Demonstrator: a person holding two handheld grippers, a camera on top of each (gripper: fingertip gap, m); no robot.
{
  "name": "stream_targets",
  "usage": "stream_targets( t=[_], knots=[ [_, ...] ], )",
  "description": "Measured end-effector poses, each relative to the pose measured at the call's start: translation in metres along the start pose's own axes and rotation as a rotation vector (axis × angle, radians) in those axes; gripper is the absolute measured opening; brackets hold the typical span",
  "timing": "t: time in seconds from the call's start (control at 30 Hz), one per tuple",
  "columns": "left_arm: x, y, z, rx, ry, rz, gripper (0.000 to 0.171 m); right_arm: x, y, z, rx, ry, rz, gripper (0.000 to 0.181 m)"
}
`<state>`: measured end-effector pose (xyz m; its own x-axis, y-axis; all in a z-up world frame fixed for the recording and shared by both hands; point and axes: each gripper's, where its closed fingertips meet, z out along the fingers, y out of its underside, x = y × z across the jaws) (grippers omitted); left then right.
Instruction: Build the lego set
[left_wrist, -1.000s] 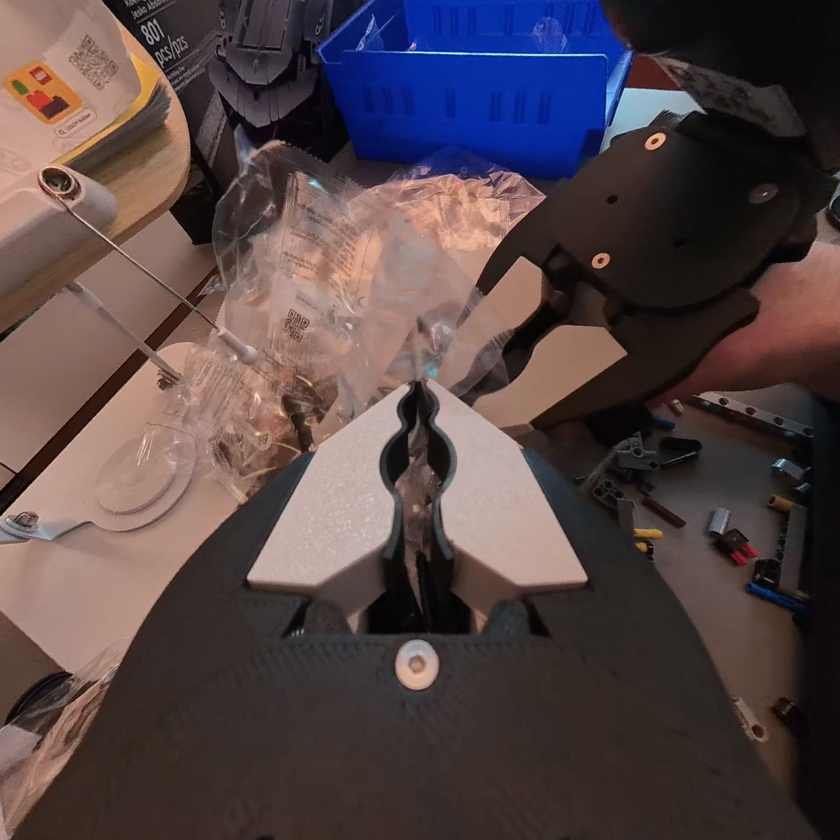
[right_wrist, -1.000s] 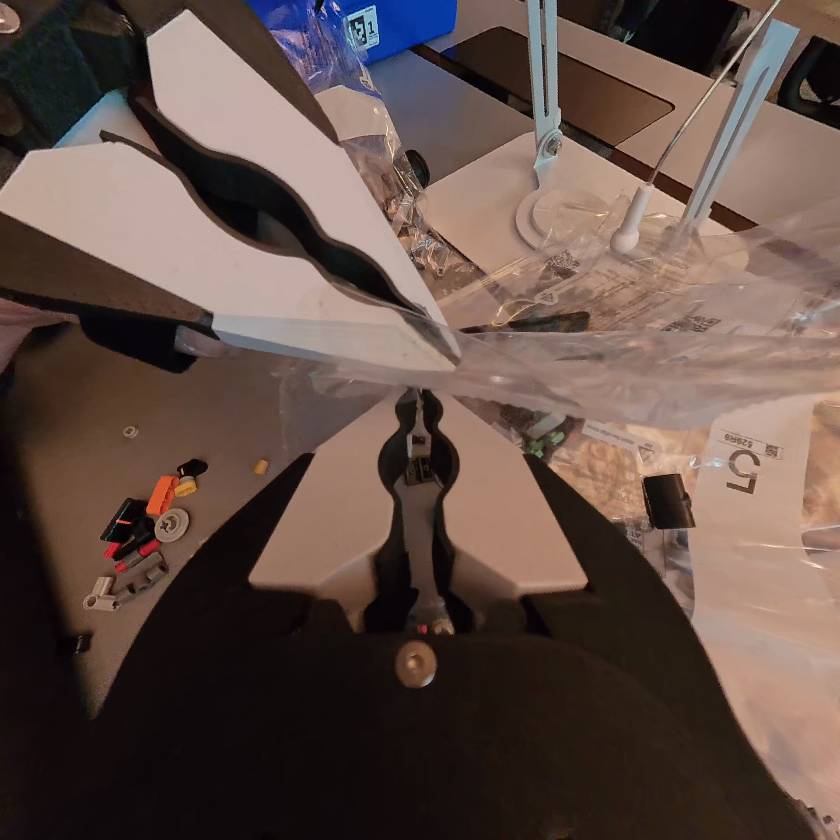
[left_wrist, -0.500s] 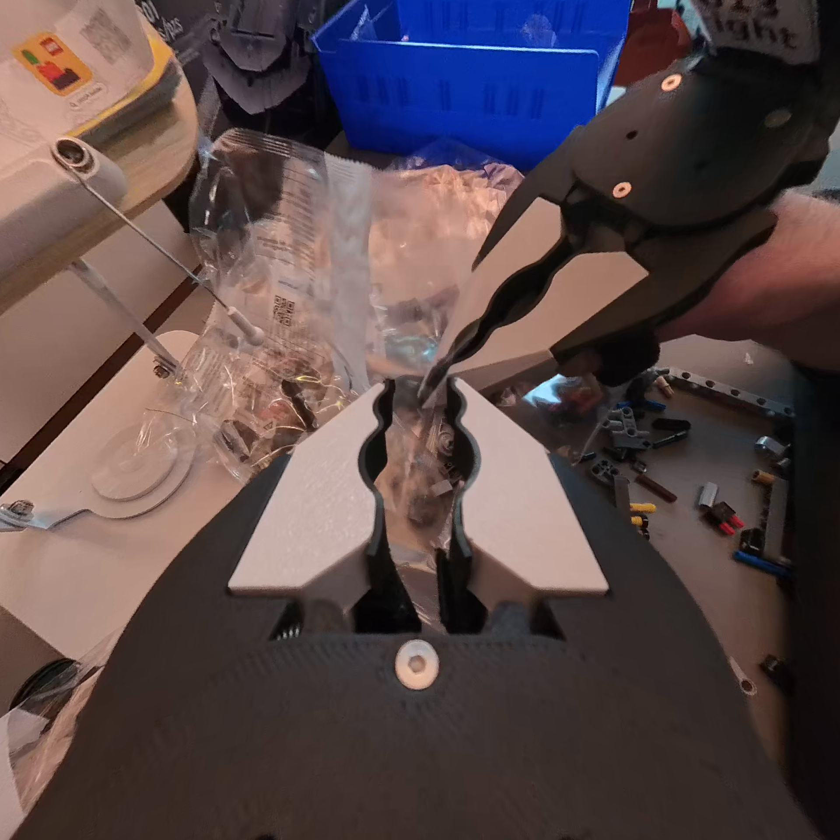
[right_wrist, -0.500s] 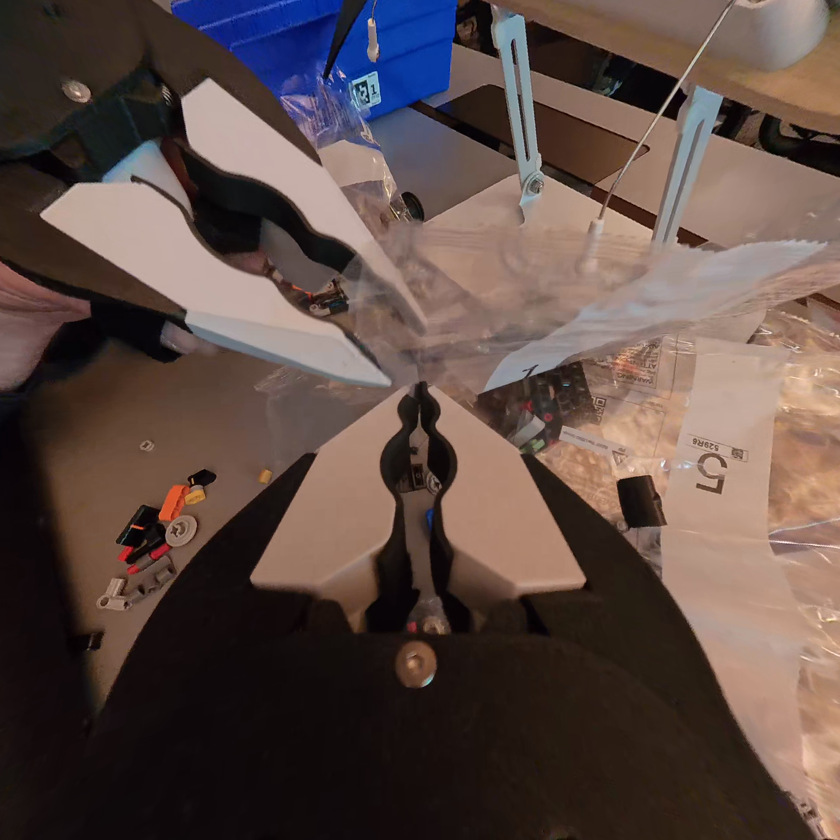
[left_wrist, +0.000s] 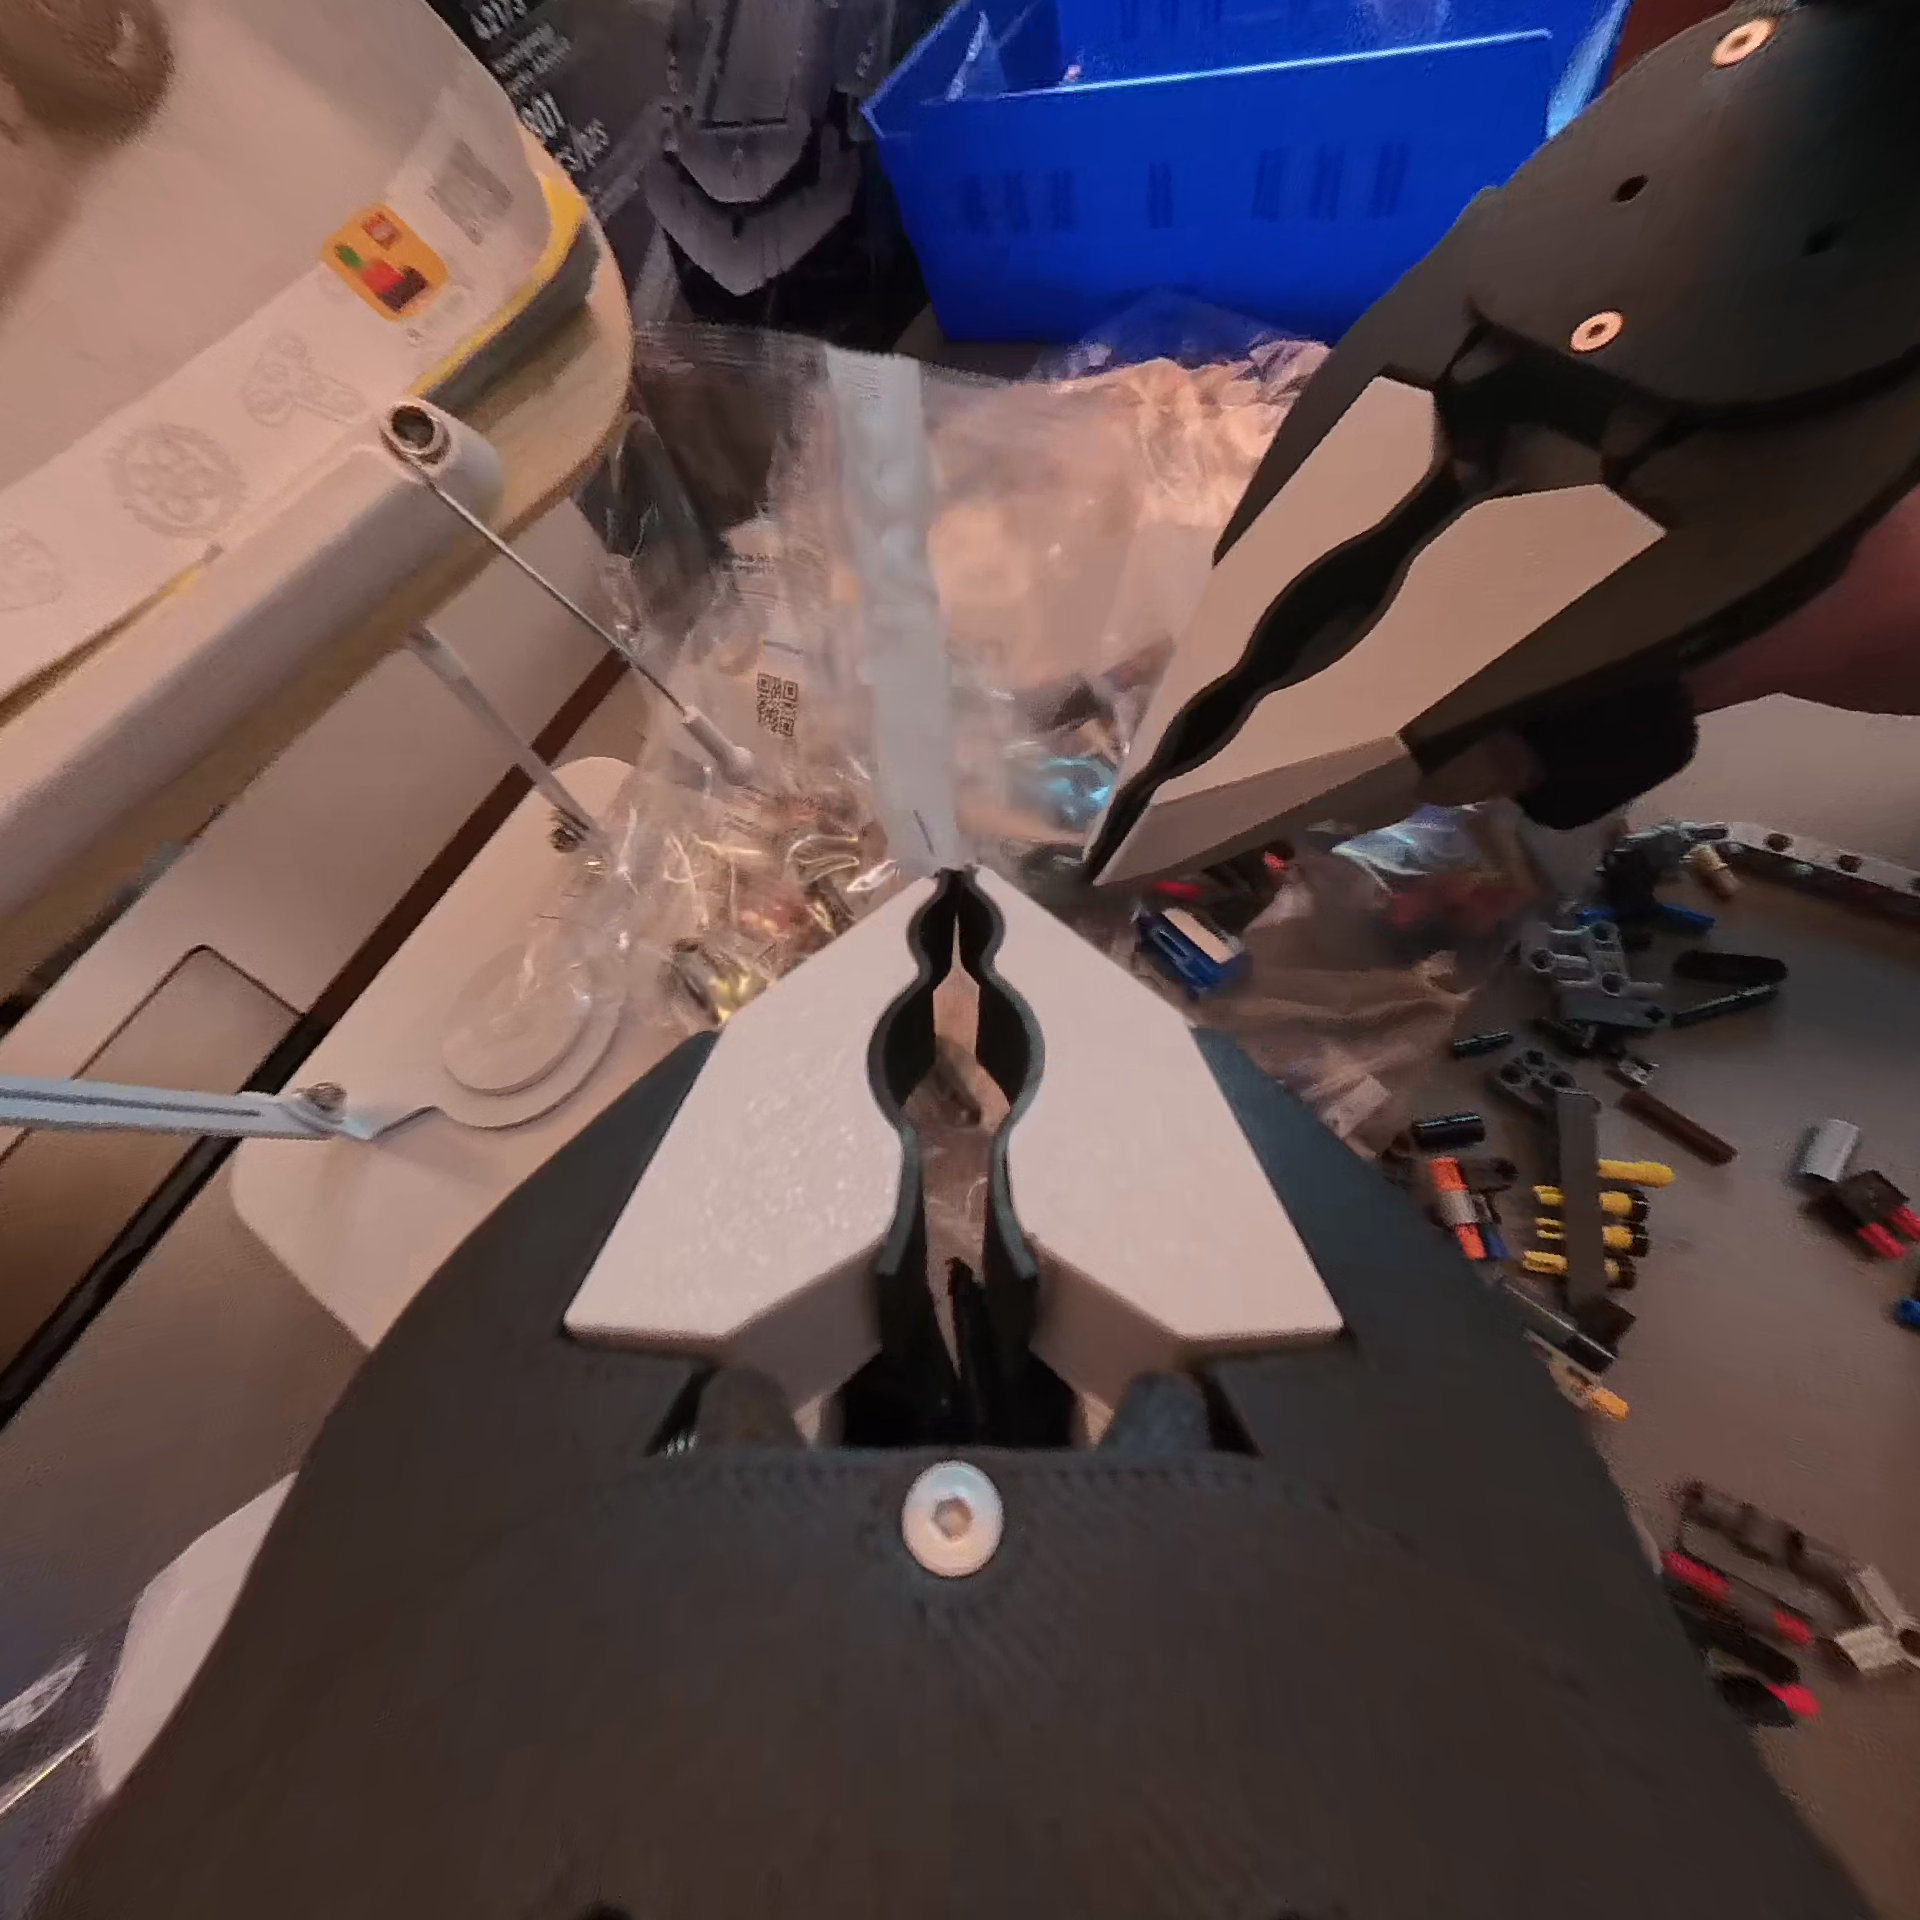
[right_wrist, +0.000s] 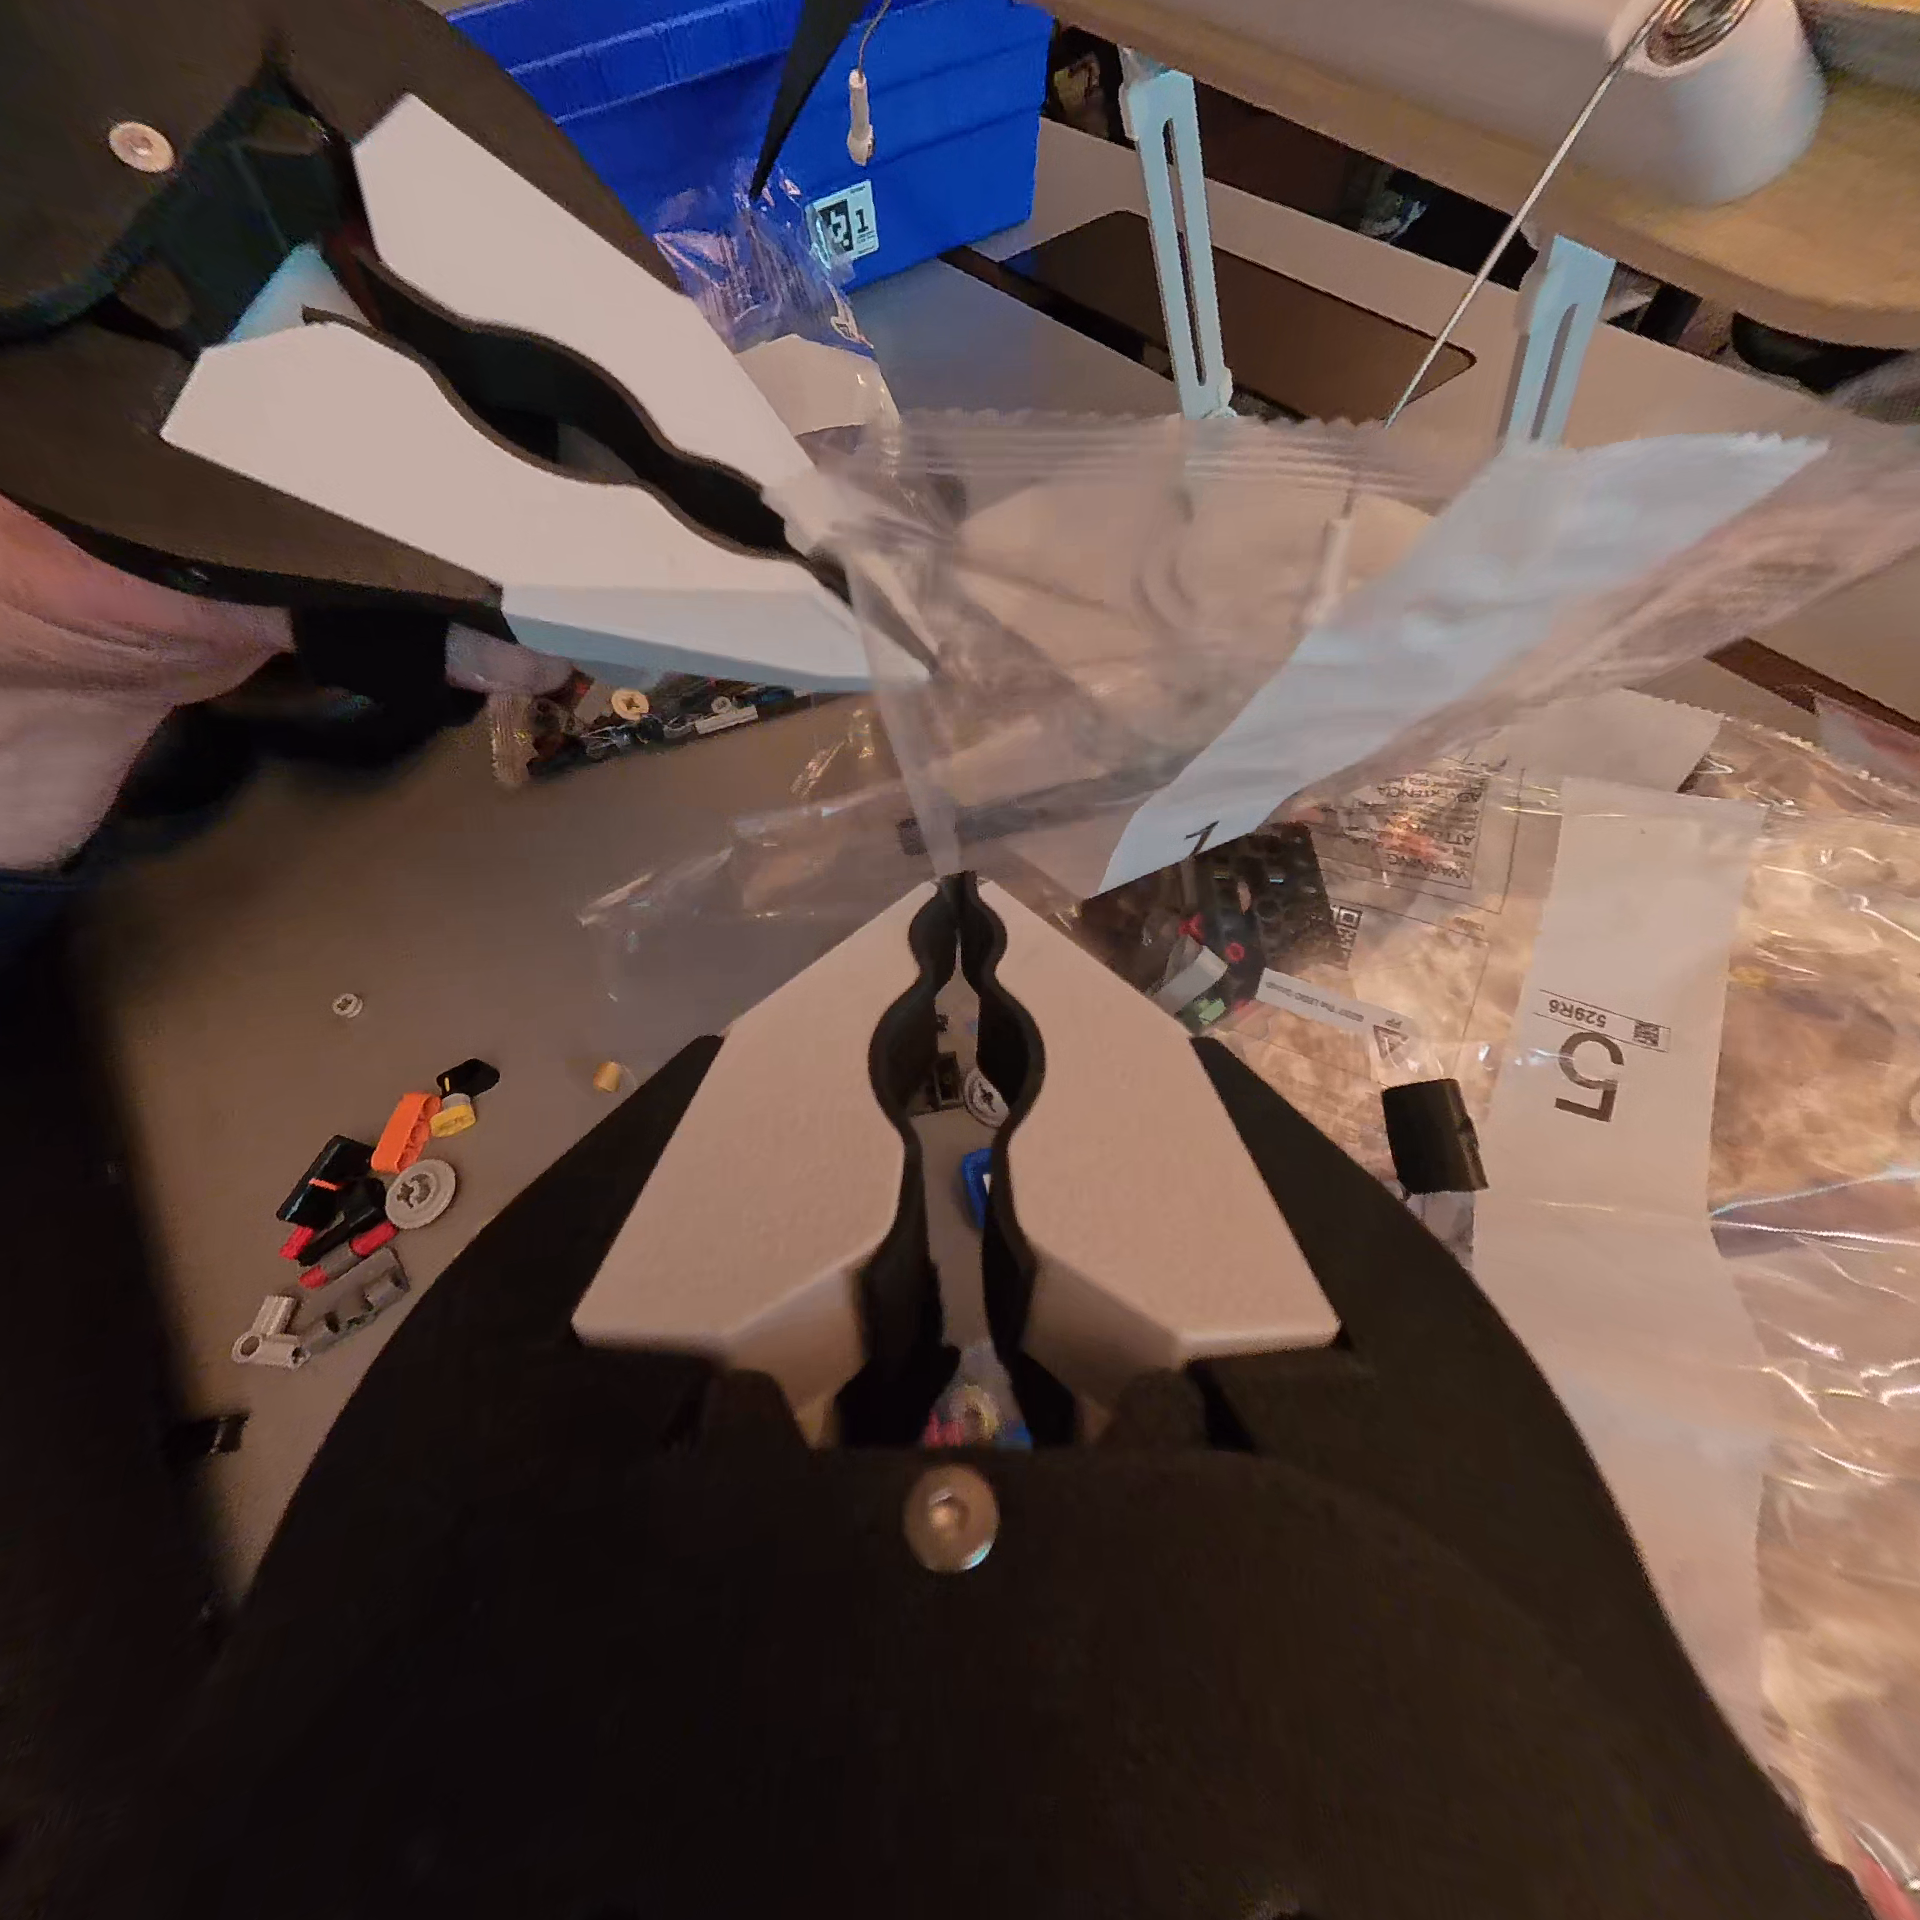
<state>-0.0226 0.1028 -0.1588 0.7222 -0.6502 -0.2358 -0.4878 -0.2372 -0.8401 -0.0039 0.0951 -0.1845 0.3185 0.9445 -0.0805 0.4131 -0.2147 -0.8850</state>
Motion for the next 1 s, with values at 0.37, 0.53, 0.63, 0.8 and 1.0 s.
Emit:
stream_targets(
  t=[0.37, 0.53, 0.63, 0.8, 1.0],
  knots=[
    [-0.027, -0.008, -0.022, 0.014, -0.176, 0.064, 0.0, 0.014, -0.002, -0.013, 0.009, 0.039, 0.017, 0.0],
    [-0.025, -0.012, -0.03, 0.054, -0.136, 0.037, 0.0, 0.022, -0.002, -0.017, 0.013, 0.071, 0.023, 0.0],
    [-0.018, -0.013, -0.027, 0.057, -0.099, 0.047, 0.0, 0.027, 0.0, -0.018, 0.001, 0.099, 0.016, 0.0],
    [0.0, -0.018, -0.017, 0.062, -0.036, 0.062, 0.0, 0.024, -0.006, -0.018, 0.011, 0.139, -0.066, 0.006],
    [0.008, -0.02, -0.01, 0.061, -0.015, 0.045, 0.0, 0.016, -0.024, -0.027, 0.059, 0.226, -0.231, 0.018]
  ],
)
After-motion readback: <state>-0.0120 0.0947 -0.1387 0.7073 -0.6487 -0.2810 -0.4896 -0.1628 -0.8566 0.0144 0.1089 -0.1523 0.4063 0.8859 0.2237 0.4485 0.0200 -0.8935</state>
